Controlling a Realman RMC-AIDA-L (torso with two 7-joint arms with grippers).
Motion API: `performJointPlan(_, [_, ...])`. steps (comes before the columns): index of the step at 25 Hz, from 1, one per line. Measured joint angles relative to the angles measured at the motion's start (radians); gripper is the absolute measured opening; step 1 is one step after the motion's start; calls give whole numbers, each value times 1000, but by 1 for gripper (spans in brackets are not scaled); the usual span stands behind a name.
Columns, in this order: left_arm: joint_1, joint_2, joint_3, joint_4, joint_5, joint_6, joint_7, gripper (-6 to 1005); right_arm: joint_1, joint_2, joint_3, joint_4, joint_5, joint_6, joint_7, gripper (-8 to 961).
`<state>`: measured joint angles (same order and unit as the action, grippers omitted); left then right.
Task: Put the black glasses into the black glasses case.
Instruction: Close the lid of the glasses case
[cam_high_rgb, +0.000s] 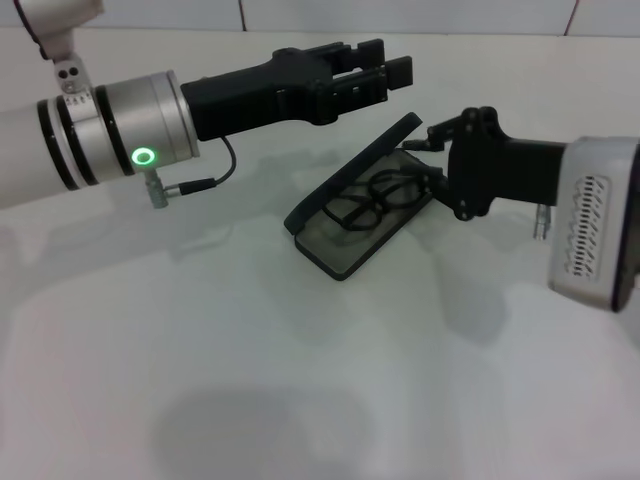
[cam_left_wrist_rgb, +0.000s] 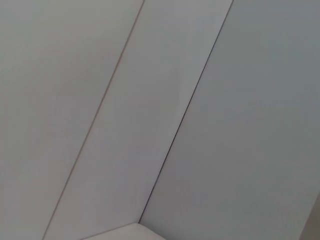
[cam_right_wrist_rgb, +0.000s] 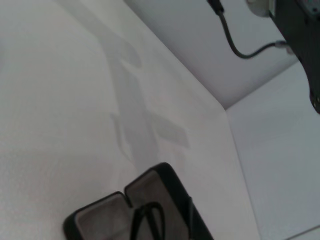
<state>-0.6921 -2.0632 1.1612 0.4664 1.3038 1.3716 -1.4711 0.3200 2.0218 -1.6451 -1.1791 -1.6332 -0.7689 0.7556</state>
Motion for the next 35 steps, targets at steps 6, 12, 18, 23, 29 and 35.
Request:
performJointPlan(6, [-3,-3,-1,2,0,-1,0,559,102,6,-14,122,5,29,-1,180])
performJointPlan(12, [-3,-4,-5,-1,0,-2,0,559,119,3,-41,153,10,24,-3,179])
performJointPlan(18, [-3,-5,-6,-1,0,-2,0,559,96,3,-50,139,9,19,-18,178])
performJointPlan(23, [-7,-5,-1,2,0,-2,-2,559,75,3,-31,121,32,11,-24,178])
performJointPlan(29, [-15,-11,0,-3,0,-2,-1,559,80,3,-42,144,47,-14,-33,177])
performJointPlan(35, [-11,-14,0,-4,0,-2,-4,559,76,3,-57,156,45,-19,-38,177])
